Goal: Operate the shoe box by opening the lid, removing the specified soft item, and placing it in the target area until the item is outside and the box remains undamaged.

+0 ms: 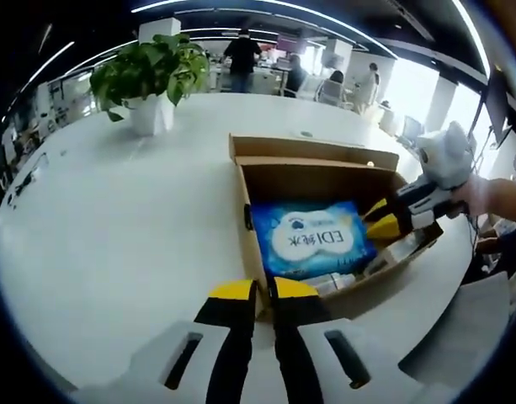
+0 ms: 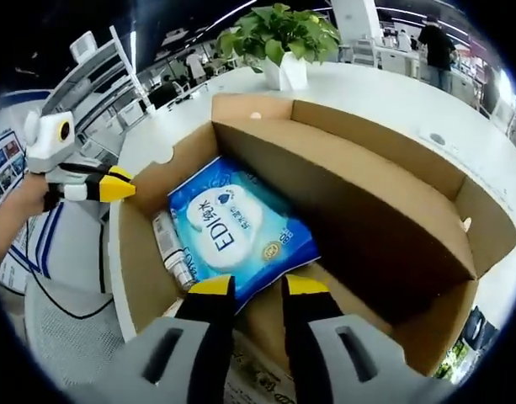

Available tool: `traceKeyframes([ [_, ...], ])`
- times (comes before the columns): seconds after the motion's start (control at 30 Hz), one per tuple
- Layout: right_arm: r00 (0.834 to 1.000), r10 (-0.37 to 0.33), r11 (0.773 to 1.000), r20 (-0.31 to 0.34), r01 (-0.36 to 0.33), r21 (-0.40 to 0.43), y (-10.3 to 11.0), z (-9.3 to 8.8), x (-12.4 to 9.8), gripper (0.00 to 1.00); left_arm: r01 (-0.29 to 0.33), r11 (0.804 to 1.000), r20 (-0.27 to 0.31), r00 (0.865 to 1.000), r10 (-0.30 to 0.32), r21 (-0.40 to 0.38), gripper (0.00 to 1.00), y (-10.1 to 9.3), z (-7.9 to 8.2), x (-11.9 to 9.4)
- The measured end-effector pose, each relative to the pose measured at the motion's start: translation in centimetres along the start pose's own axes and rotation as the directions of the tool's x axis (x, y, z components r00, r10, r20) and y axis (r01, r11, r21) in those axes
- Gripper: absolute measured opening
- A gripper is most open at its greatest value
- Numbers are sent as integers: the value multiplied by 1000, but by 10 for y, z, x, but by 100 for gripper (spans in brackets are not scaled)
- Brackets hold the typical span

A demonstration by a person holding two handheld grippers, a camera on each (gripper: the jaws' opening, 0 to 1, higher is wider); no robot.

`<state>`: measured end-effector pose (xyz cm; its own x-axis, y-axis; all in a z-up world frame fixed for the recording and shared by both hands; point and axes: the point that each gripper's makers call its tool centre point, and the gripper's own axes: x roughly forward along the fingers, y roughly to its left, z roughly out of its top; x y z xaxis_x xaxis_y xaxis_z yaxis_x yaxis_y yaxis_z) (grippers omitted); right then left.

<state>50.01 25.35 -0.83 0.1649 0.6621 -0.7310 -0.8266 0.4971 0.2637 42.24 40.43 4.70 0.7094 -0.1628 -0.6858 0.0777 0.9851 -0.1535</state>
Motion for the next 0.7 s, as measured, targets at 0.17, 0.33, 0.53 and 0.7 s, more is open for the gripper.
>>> traceKeyframes([
  [0.17,1000,0,1000,-20,0,28,2,-4,8,12,3,1000,-4,1000,-3,8,4,0,0,0],
  [0.33,999,-18,1000,-32,18,-14,3,-6,8,11,6,1000,-8,1000,-6,14,5,0,0,0],
  [0.53,999,-45,997,-18,44,-70,3,-4,6,0,5,1000,-11,1000,-5,24,5,0,0,0],
  [0.7,998,-64,996,-17,62,-58,-1,-4,4,0,3,999,-19,1000,-2,37,5,0,0,0],
])
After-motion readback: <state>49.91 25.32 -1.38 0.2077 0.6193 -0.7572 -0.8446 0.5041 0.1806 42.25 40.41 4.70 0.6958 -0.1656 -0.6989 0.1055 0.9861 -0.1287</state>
